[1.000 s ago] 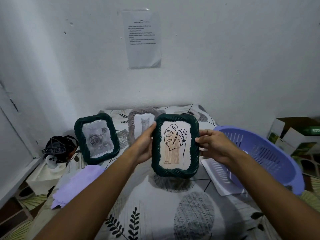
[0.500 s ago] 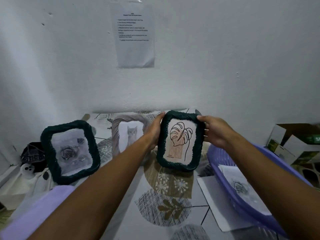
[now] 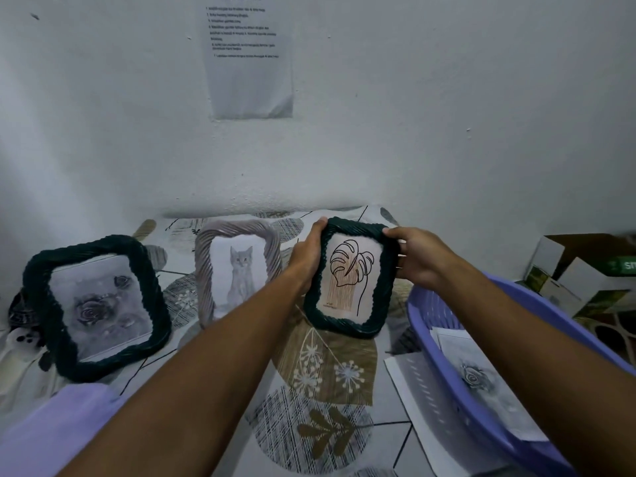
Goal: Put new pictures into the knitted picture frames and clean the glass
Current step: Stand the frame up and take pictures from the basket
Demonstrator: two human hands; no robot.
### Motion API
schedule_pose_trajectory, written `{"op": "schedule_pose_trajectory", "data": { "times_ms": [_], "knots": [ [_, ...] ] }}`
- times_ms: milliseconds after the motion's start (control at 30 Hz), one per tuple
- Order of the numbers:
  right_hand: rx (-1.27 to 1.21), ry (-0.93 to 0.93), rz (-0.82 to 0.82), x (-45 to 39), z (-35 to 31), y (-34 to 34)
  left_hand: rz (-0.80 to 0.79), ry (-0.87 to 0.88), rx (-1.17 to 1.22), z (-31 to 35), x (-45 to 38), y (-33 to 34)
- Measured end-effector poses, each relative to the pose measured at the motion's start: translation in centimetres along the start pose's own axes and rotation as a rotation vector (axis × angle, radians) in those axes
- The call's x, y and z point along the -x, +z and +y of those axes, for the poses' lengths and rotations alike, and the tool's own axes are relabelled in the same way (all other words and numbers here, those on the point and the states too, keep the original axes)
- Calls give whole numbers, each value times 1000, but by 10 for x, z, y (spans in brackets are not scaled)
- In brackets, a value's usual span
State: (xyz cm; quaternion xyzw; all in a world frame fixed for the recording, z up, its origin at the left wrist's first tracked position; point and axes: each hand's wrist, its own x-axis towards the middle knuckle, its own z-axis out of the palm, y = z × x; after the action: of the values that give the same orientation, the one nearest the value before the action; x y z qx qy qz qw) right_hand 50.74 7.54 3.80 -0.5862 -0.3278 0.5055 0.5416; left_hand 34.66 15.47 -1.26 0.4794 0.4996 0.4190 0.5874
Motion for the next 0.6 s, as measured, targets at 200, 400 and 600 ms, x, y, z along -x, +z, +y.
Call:
{"op": "schedule_pose_trajectory", "data": {
  "times_ms": [200, 400, 600],
  "knots": [
    [-34, -17, 15, -2, 0, 2, -35, 28, 5, 4, -4, 1],
    [-28, -16, 26, -1, 4, 4, -109, 19, -10, 7, 3, 2],
    [-44, -28, 23, 0, 7, 5, -78, -9, -46, 4, -7, 2]
  ]
}}
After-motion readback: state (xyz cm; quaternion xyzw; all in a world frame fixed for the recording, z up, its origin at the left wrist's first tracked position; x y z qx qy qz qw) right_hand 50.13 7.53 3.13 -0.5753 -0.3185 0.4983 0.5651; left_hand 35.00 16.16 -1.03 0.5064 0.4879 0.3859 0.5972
